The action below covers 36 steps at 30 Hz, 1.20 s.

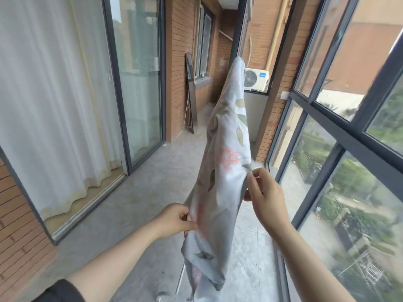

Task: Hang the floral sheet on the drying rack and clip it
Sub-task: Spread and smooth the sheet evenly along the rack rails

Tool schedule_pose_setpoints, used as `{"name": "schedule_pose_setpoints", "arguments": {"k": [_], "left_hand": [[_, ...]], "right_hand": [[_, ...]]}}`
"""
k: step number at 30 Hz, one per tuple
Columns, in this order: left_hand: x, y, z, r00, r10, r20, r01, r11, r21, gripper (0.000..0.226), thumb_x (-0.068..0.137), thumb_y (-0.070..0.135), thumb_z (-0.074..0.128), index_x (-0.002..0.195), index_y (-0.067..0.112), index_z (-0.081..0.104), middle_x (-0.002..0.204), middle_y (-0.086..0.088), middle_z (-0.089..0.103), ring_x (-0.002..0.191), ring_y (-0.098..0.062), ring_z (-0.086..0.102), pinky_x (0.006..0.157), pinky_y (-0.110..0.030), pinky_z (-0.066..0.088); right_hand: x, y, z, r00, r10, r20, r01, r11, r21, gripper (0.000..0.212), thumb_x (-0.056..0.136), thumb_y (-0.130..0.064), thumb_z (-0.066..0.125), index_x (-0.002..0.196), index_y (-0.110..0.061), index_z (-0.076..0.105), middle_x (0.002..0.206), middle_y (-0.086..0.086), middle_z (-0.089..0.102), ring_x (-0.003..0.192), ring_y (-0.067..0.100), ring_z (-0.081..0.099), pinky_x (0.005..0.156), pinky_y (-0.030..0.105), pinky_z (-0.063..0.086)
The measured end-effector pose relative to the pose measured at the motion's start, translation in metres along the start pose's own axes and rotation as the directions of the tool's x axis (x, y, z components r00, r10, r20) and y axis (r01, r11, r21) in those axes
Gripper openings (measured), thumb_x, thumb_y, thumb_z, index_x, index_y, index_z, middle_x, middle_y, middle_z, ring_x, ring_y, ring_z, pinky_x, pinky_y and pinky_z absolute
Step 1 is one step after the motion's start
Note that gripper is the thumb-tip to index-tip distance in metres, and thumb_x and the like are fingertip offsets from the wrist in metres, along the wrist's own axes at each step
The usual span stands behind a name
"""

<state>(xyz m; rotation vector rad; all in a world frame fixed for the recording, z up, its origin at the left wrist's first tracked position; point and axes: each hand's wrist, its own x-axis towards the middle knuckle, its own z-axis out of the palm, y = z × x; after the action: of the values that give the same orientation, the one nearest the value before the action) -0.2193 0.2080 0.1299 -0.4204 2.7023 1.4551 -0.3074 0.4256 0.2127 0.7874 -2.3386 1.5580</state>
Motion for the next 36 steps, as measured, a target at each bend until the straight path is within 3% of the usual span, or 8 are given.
{"name": "schedule_pose_setpoints", "arguments": {"k": [2,7,10,16,23,28,32,36], "left_hand": [[-0.004,0.002,0.012,0.997,0.049,-0.055,-0.051,0.998,-0.032,0.05,0.047,0.056,0.065,0.062,0.01,0.053,0.06,0.004,0.046,0.057,-0.008,0.043,0.057,-0.027,0.033],[-0.039,0.024,0.021,0.987,0.11,-0.116,-0.145,0.922,-0.36,0.048,0.062,0.037,0.062,0.086,-0.004,0.059,0.079,-0.004,0.061,0.074,-0.014,0.058,0.07,-0.029,0.043],[-0.056,0.025,0.018,0.948,0.192,-0.254,-0.263,0.92,-0.289,0.045,0.066,0.042,0.059,0.075,-0.001,0.051,0.067,0.001,0.048,0.063,-0.011,0.046,0.061,-0.028,0.035],[-0.082,0.041,0.024,0.866,0.249,-0.434,-0.365,0.907,-0.208,0.038,0.074,0.04,0.064,0.057,0.017,0.038,0.056,0.011,0.03,0.054,-0.006,0.031,0.051,-0.023,0.024],[-0.104,0.097,0.033,0.853,0.396,-0.34,-0.497,0.815,-0.297,0.036,0.086,0.029,0.059,0.068,0.0,0.048,0.065,-0.006,0.041,0.062,-0.016,0.039,0.056,-0.025,0.031],[-0.088,0.079,0.042,0.868,0.308,-0.389,-0.409,0.888,-0.21,0.042,0.082,0.039,0.06,0.085,-0.003,0.063,0.071,-0.015,0.056,0.069,-0.017,0.048,0.065,-0.031,0.037],[-0.073,0.049,0.067,0.896,0.204,-0.395,-0.279,0.95,-0.143,0.042,0.087,0.03,0.061,0.069,-0.006,0.048,0.061,0.0,0.033,0.058,-0.011,0.031,0.055,-0.028,0.024],[-0.052,0.02,0.092,0.938,0.136,-0.32,-0.169,0.983,-0.077,0.039,0.086,0.032,0.058,0.072,-0.004,0.051,0.062,-0.001,0.041,0.059,-0.011,0.037,0.059,-0.029,0.03]], "right_hand": [[-0.001,-0.001,-0.007,1.0,0.008,-0.011,-0.008,1.0,0.004,0.02,0.097,-0.029,0.046,0.081,-0.02,0.053,0.066,0.002,0.066,0.065,0.018,0.067,0.066,0.049,0.054],[-0.009,0.008,-0.013,0.974,0.099,0.206,-0.123,0.986,0.109,0.008,0.094,-0.022,0.051,0.097,-0.026,0.057,0.089,-0.005,0.069,0.081,0.01,0.066,0.077,0.039,0.054],[-0.031,0.025,-0.009,0.902,0.109,0.419,-0.172,0.978,0.117,0.019,0.094,-0.028,0.053,0.112,-0.027,0.057,0.107,-0.011,0.065,0.099,-0.002,0.06,0.084,0.026,0.046],[-0.068,0.05,0.002,0.745,0.192,0.639,-0.307,0.949,0.073,0.091,0.064,-0.059,0.076,0.141,-0.044,0.031,0.137,-0.024,0.044,0.126,-0.003,0.041,0.102,0.027,0.04],[-0.074,0.058,0.003,0.717,0.104,0.689,-0.173,0.984,0.032,0.077,0.062,-0.06,0.073,0.13,-0.054,0.038,0.131,-0.033,0.048,0.123,-0.008,0.043,0.096,0.025,0.042],[-0.074,0.076,-0.014,0.732,0.104,0.673,-0.158,0.987,0.019,0.075,0.071,-0.058,0.065,0.136,-0.057,0.028,0.137,-0.026,0.044,0.128,0.003,0.042,0.098,0.033,0.046],[-0.076,0.098,-0.034,0.762,0.197,0.617,-0.223,0.974,-0.036,0.079,0.081,-0.047,0.067,0.145,-0.045,0.02,0.134,-0.016,0.041,0.123,0.005,0.044,0.099,0.029,0.043],[-0.082,0.121,-0.043,0.76,0.237,0.605,-0.235,0.968,-0.083,0.069,0.086,-0.038,0.066,0.143,-0.041,0.027,0.132,-0.011,0.045,0.117,0.007,0.049,0.09,0.023,0.043]]}}
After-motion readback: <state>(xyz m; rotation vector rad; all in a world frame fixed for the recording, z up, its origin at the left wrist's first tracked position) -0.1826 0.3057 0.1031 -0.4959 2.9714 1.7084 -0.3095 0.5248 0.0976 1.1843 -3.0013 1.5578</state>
